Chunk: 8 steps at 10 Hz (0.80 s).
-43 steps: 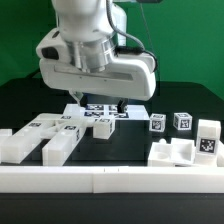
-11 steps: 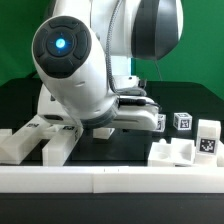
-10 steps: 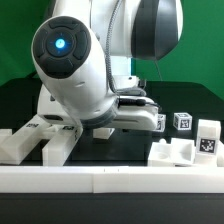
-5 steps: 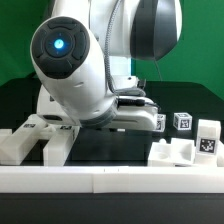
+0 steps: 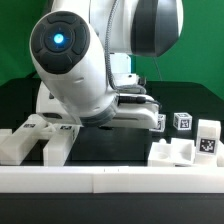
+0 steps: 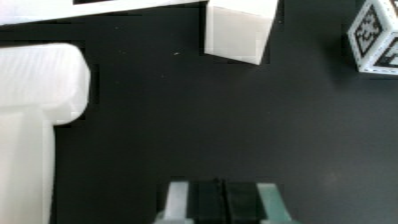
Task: Assemble chair
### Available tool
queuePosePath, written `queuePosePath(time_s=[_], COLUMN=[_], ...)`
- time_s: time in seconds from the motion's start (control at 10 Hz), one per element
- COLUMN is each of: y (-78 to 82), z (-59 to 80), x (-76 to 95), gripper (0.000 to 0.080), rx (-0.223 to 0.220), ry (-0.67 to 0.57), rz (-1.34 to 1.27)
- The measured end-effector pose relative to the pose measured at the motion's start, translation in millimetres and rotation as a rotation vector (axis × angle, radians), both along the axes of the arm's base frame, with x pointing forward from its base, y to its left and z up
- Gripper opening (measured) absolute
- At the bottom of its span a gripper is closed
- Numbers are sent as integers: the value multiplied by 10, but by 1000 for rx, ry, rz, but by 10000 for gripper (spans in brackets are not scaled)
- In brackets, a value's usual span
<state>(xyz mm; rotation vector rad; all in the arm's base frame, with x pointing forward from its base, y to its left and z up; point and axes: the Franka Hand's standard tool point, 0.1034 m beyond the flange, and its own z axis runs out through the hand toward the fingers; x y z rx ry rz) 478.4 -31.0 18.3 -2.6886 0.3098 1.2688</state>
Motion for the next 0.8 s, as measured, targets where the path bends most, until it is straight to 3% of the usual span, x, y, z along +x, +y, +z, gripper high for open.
queuePosePath(time_s=[0.2, 0.3, 0.5, 0.6, 0.7, 0.8], y=[-1, 5, 41, 49, 68, 74], z=[-6, 50, 402, 462, 524, 561], x=[-4, -4, -44, -87, -134, -216], gripper=[1, 38, 360, 360, 533, 613], rx=[0, 4, 21, 24, 27, 30], ry=[0, 6, -4, -3, -6, -4], rz=[0, 2, -3, -6, -7, -12])
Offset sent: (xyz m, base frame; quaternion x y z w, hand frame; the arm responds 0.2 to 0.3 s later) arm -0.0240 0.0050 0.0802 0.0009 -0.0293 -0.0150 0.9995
